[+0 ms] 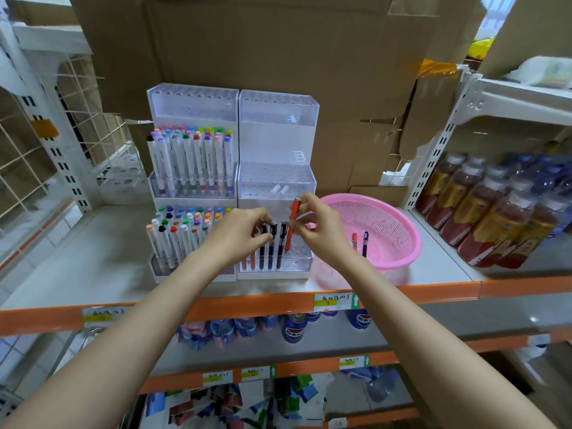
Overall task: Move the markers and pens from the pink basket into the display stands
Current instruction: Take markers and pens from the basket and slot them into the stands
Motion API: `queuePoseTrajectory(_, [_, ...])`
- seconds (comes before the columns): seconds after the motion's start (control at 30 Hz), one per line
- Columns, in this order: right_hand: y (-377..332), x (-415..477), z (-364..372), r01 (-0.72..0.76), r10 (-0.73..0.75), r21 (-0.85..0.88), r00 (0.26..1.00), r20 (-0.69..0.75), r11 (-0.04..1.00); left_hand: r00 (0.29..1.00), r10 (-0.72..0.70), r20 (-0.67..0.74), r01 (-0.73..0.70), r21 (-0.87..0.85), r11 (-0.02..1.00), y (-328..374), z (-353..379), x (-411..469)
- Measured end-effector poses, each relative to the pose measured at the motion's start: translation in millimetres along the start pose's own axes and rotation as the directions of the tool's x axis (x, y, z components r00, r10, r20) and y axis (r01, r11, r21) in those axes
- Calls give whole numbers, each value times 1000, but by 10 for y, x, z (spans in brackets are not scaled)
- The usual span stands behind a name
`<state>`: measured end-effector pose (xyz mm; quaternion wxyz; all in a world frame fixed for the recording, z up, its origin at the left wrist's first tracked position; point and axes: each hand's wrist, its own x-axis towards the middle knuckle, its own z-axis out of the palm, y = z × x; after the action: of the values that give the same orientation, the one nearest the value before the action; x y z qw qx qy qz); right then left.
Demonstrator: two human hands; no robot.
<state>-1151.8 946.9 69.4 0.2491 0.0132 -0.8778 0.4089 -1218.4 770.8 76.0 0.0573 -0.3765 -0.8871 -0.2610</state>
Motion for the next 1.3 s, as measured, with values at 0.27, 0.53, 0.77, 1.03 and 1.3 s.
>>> queuePoseTrajectory(0.27, [98, -84, 96, -21, 30, -89, 995, 100, 996, 1000, 7, -8, -6, 8, 1000, -20, 1, -11])
queuePoseTrajectory(0.53, [198, -125, 145, -89, 96, -68, 990, 103, 994, 1000, 6, -5, -6, 16, 1000, -15, -1, -15])
queuePoseTrajectory(0.77, [207, -150, 125, -104, 110, -61, 988, 106, 993, 1000, 6, 2, -6, 17, 1000, -11, -8, -6])
queuePoseTrajectory(1.03, [172, -115, 95, -82, 81, 19, 995, 60, 996, 1000, 2, -2, -2, -6, 1000, 5, -27, -2])
queuePoseTrajectory(1.3, [214, -115, 115, -101, 104, -49, 992, 71, 994, 1000, 15, -6, -15, 27, 1000, 113, -67, 42])
